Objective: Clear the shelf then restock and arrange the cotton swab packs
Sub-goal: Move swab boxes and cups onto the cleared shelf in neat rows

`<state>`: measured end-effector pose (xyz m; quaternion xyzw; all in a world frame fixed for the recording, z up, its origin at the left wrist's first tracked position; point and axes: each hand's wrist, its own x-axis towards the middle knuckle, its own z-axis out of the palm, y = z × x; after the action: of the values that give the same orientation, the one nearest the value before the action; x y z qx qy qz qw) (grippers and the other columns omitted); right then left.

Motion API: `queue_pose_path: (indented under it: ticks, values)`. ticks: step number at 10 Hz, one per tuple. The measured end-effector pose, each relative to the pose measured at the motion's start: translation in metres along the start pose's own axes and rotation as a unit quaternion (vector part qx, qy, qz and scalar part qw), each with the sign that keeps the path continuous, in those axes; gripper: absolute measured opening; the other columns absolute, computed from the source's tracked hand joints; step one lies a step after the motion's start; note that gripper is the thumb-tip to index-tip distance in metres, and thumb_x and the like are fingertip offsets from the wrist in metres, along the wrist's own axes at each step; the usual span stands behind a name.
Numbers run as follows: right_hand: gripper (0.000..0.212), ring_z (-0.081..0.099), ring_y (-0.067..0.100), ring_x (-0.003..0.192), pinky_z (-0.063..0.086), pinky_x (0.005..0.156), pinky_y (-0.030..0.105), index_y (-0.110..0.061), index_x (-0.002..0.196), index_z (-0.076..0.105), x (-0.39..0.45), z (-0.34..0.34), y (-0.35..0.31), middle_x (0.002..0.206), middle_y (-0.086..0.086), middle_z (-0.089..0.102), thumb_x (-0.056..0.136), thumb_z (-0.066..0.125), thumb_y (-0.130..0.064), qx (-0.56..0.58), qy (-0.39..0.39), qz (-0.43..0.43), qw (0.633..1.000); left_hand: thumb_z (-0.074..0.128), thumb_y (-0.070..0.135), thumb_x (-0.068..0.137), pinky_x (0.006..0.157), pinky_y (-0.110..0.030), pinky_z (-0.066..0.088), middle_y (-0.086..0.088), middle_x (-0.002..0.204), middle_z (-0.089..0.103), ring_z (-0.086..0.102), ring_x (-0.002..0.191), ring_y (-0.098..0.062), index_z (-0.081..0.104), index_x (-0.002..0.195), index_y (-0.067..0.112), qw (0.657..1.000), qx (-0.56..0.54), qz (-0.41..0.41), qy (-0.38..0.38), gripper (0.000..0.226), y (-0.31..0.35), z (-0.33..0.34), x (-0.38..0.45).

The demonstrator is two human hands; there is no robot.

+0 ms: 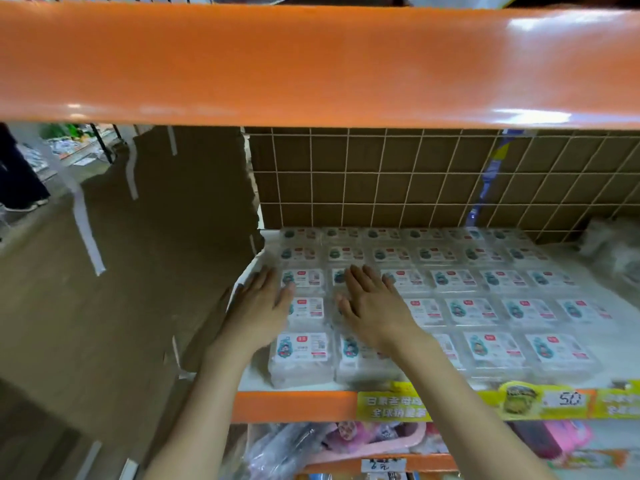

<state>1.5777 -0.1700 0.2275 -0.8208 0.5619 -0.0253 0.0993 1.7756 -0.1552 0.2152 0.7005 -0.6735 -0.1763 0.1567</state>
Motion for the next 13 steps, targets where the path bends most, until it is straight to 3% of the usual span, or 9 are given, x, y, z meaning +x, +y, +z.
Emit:
queue_pose_path:
  ticks: [1, 2, 3, 6, 8, 10, 11, 12, 13]
  values:
    - [0.057, -0.003, 0.015, 0.145, -0.004, 0.116, 0.033, -0.016, 0.151, 0.004, 0.0, 0.007, -0.002, 0.159, 0.001, 0.0, 0.102, 0.018, -0.04, 0.013, 0.003, 0.013, 1.0, 0.006, 0.071, 0.085, 0.113, -0.041, 0.026, -0.004, 0.149, 0.036, 0.033, 0.137, -0.02, 0.031, 0.145, 0.021, 1.0, -0.006, -0.004, 0.002, 0.082, -0.027, 0.0, 0.027]
    - [0.056, -0.003, 0.013, 0.145, -0.006, 0.115, 0.031, -0.018, 0.151, 0.005, -0.002, 0.012, -0.001, 0.159, -0.002, 0.0, 0.102, 0.017, -0.042, 0.02, 0.023, 0.016, 0.999, 0.021, 0.072, 0.085, 0.1, -0.037, 0.042, 0.001, 0.136, 0.051, 0.051, 0.122, -0.019, 0.037, 0.138, 0.026, 0.997, -0.058, -0.043, -0.018, 0.073, -0.027, 0.003, 0.05]
    - [0.064, -0.004, 0.011, 0.145, -0.008, 0.114, 0.029, -0.02, 0.151, 0.006, -0.003, 0.014, 0.0, 0.159, -0.004, 0.001, 0.094, 0.005, -0.049, 0.016, 0.034, 0.022, 0.999, 0.028, 0.054, 0.09, 0.072, -0.032, 0.05, -0.011, 0.118, 0.06, 0.061, 0.094, -0.025, 0.044, 0.126, 0.01, 0.992, -0.102, -0.06, -0.044, 0.058, -0.012, 0.006, 0.069]
    - [0.084, -0.005, 0.009, 0.145, -0.01, 0.113, 0.026, -0.022, 0.151, 0.006, 0.0, 0.017, -0.001, 0.159, -0.006, 0.001, 0.077, -0.011, -0.058, 0.014, 0.048, 0.028, 0.998, 0.036, 0.042, 0.099, 0.056, -0.023, 0.047, -0.007, 0.127, 0.059, 0.065, 0.087, -0.022, 0.023, 0.147, 0.015, 0.979, -0.182, -0.094, 0.016, 0.057, -0.006, 0.032, 0.071]
    - [0.093, -0.004, 0.009, 0.145, -0.01, 0.112, 0.026, -0.022, 0.151, 0.006, 0.0, 0.018, -0.001, 0.159, -0.007, 0.001, 0.069, -0.017, -0.059, 0.012, 0.052, 0.026, 0.998, 0.035, 0.041, 0.099, 0.067, -0.032, 0.052, -0.008, 0.131, 0.055, 0.064, 0.095, -0.023, 0.017, 0.148, 0.015, 0.972, -0.205, -0.109, 0.02, 0.058, -0.003, 0.037, 0.071]
    - [0.073, -0.006, 0.009, 0.145, -0.011, 0.113, 0.027, -0.022, 0.151, 0.006, -0.001, 0.015, -0.002, 0.159, -0.006, 0.0, 0.084, 0.0, -0.051, 0.015, 0.047, 0.025, 0.998, 0.036, 0.039, 0.099, 0.06, -0.027, 0.051, -0.008, 0.13, 0.055, 0.064, 0.091, -0.02, 0.012, 0.149, 0.016, 0.969, -0.223, -0.107, 0.013, 0.06, -0.006, 0.036, 0.073]
    - [0.073, -0.006, 0.009, 0.144, -0.012, 0.112, 0.026, -0.023, 0.151, 0.005, -0.002, 0.015, -0.002, 0.158, -0.007, 0.0, 0.084, 0.0, -0.051, 0.014, 0.046, 0.023, 0.999, 0.033, 0.038, 0.101, 0.075, -0.03, 0.05, -0.013, 0.13, 0.053, 0.06, 0.099, -0.023, 0.019, 0.147, 0.009, 0.969, -0.222, -0.109, 0.005, 0.056, -0.005, 0.03, 0.072]
    - [0.073, -0.006, 0.008, 0.144, -0.012, 0.112, 0.026, -0.022, 0.151, 0.005, -0.002, 0.015, -0.001, 0.158, -0.007, -0.001, 0.084, 0.0, -0.051, 0.016, 0.043, 0.021, 0.999, 0.025, 0.04, 0.102, 0.102, -0.04, 0.035, -0.018, 0.142, 0.04, 0.042, 0.128, -0.033, 0.026, 0.144, 0.005, 0.977, -0.182, -0.112, 0.017, 0.055, -0.009, 0.018, 0.08]
    - [0.073, -0.006, 0.008, 0.144, -0.012, 0.112, 0.025, -0.023, 0.151, 0.005, -0.001, 0.015, -0.001, 0.158, -0.007, -0.001, 0.084, 0.0, -0.051, 0.014, 0.044, 0.021, 0.999, 0.021, 0.05, 0.1, 0.1, -0.041, 0.043, -0.015, 0.143, 0.042, 0.048, 0.125, -0.028, 0.01, 0.151, 0.014, 0.974, -0.188, -0.129, -0.015, 0.063, -0.016, 0.011, 0.09]
